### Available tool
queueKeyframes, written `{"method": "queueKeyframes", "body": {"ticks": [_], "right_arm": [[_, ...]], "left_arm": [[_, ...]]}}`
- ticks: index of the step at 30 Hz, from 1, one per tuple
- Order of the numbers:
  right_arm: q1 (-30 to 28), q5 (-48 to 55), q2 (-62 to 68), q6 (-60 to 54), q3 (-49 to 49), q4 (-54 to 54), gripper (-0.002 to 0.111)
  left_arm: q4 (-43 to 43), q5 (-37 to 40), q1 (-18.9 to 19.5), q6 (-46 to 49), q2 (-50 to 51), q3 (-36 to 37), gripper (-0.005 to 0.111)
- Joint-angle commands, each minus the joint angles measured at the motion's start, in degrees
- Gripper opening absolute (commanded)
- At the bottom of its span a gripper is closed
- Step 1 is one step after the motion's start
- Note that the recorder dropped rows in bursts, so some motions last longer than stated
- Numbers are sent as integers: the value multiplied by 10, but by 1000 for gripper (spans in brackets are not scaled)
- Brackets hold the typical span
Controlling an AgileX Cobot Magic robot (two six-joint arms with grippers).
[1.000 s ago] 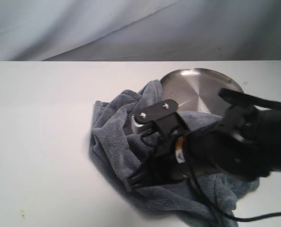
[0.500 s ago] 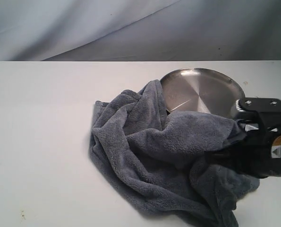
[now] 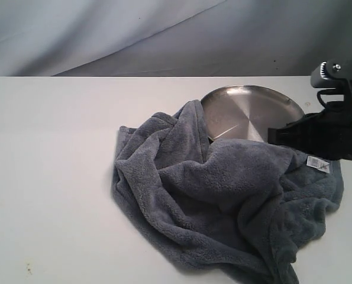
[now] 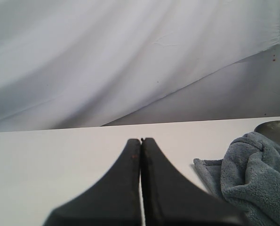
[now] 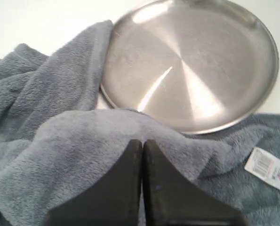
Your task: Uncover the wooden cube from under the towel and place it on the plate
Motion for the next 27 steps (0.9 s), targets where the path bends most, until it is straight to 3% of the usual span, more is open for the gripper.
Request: {"method": "queueKeyframes", "body": {"ticks": [1,6,8,13,14,16,18,27], "right_arm": [[27,15,18,-12,-11,-40,0],[55,18,44,-12,-11,-51,1],[61,23,53,-12,-14,-52,7],[80,80,79,-26,-53,-61,37],[86,101,91,-44,-72,-61,51],[92,127,108,-56,-102,-61,65],[92,159,121,-56,-127,-61,69],[92,213,127,-58,-141,-31,66]], "left_arm": [[-1,-6,1,-1,-2,3,0],[-1,-6,1,-1,-2,3,0],[-1,-6,1,-1,-2,3,0],[-1,-6,1,-1,-2,3,0],[-1,-6,1,-1,-2,3,0],[-1,-6,1,-1,-2,3,0],[-1,-6,1,-1,-2,3,0],[-1,-6,1,-1,-2,3,0]]}}
